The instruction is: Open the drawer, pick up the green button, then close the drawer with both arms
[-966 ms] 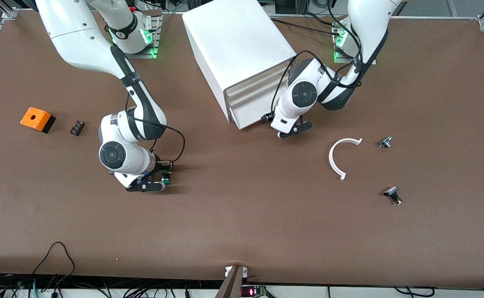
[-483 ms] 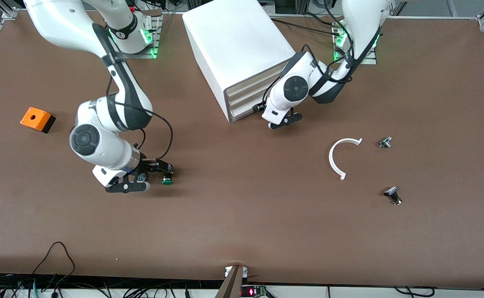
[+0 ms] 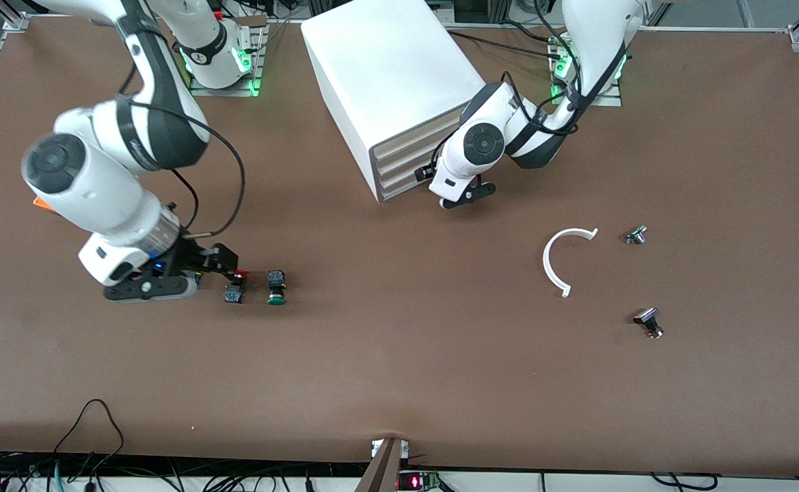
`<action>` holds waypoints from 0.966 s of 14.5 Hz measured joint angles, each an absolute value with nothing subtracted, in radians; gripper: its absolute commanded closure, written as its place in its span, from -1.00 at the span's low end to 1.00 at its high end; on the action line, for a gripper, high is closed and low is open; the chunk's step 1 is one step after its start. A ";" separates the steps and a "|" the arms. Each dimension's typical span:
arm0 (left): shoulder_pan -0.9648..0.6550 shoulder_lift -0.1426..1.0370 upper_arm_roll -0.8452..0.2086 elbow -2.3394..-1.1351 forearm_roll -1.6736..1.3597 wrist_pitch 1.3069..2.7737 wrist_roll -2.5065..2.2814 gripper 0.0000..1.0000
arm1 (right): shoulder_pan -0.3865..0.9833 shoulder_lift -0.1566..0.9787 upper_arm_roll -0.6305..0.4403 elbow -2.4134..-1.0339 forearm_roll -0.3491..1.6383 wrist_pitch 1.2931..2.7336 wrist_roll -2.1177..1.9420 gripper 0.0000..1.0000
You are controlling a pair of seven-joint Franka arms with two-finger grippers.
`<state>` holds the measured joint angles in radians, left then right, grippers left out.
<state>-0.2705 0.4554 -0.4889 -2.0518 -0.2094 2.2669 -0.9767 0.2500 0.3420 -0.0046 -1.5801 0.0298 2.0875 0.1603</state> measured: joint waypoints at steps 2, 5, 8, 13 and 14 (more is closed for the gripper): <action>-0.247 0.453 -0.487 -2.005 -0.207 2.195 -0.973 -0.97 | 0.249 0.294 -0.026 -1.581 0.030 2.030 0.162 -0.99; -0.153 0.440 -0.483 -1.784 -0.081 1.856 -0.891 -0.97 | 0.235 0.232 -0.057 -1.581 0.027 1.928 0.162 -0.99; -0.043 0.432 -0.480 -1.641 0.004 1.687 -0.681 -0.98 | 0.201 0.177 -0.047 -1.581 -0.040 1.834 0.162 -0.99; 0.123 0.430 -0.473 -1.464 0.210 1.523 -0.162 -0.97 | 0.097 0.074 0.050 -1.582 -0.050 1.679 0.164 -0.99; 0.148 0.428 -0.474 -1.430 0.223 1.509 -0.090 -0.97 | 0.077 0.052 0.072 -1.583 -0.050 1.650 0.170 -0.99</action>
